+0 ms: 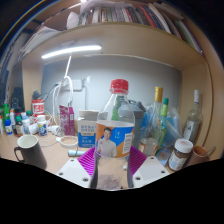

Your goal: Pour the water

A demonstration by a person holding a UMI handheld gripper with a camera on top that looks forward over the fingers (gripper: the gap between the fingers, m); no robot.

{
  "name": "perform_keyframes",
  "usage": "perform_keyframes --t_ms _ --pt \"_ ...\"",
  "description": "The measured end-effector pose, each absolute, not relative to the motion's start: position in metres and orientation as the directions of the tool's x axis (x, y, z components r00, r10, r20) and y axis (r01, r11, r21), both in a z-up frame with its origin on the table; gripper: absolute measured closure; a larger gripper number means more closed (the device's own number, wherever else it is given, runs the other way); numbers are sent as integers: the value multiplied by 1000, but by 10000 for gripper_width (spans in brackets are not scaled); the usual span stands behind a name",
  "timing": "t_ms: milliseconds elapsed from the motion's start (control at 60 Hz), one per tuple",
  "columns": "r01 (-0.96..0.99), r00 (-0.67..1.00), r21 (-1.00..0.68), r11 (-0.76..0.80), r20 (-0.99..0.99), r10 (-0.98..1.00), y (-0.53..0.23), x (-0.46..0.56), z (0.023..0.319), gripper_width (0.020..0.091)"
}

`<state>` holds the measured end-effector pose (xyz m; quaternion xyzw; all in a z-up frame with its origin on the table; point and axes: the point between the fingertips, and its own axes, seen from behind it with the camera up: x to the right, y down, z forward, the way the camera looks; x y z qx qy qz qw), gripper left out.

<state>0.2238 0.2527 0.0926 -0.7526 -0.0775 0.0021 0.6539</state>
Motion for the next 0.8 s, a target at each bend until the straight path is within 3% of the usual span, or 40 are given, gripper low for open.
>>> perform_keyframes --t_ms 317,517,633,800 --pt "73 991 -997 29 76 108 238 225 100 650" --pt "95 991 -995 -31 91 103 230 224 96 529" --pt "78 988 -989 -128 60 140 207 221 86 262" --pt "-6 986 -990 -143 -30 166 139 229 107 274"
